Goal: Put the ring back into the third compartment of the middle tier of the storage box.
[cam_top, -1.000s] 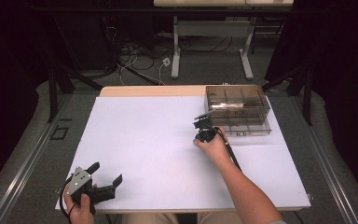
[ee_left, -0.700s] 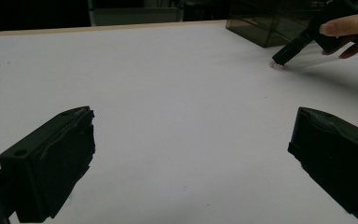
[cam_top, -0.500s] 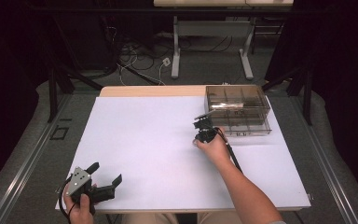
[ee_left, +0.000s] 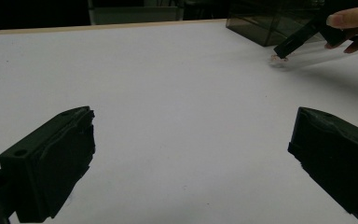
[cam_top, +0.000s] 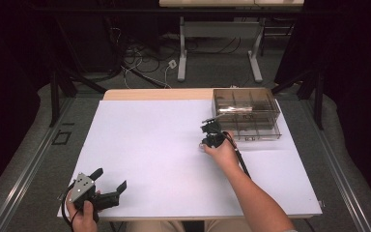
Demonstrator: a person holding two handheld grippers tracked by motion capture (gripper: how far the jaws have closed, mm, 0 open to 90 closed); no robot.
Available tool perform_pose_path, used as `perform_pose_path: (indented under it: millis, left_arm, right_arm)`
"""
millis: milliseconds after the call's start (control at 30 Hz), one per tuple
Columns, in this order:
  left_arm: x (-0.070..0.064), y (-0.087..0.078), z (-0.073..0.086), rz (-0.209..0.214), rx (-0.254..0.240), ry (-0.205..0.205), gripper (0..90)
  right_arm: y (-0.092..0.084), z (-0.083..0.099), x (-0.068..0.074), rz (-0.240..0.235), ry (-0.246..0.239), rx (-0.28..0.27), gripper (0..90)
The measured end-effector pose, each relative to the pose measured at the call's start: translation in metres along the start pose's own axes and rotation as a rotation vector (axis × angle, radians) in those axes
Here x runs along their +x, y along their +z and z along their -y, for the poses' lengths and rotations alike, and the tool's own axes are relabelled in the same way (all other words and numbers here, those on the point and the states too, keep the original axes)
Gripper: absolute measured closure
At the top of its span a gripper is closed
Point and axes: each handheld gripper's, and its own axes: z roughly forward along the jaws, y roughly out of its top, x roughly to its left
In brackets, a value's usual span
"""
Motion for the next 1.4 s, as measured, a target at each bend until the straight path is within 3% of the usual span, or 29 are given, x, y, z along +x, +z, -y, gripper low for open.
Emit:
perform_pose_path:
  millis: [1400]
  left_arm:
    - [0.000,0.000,0.000,-0.003,0.004,0.001,0.4]
  right_arm:
    - [-0.028,0.002,-0.012,0.001,-0.024,-0.207,87.1]
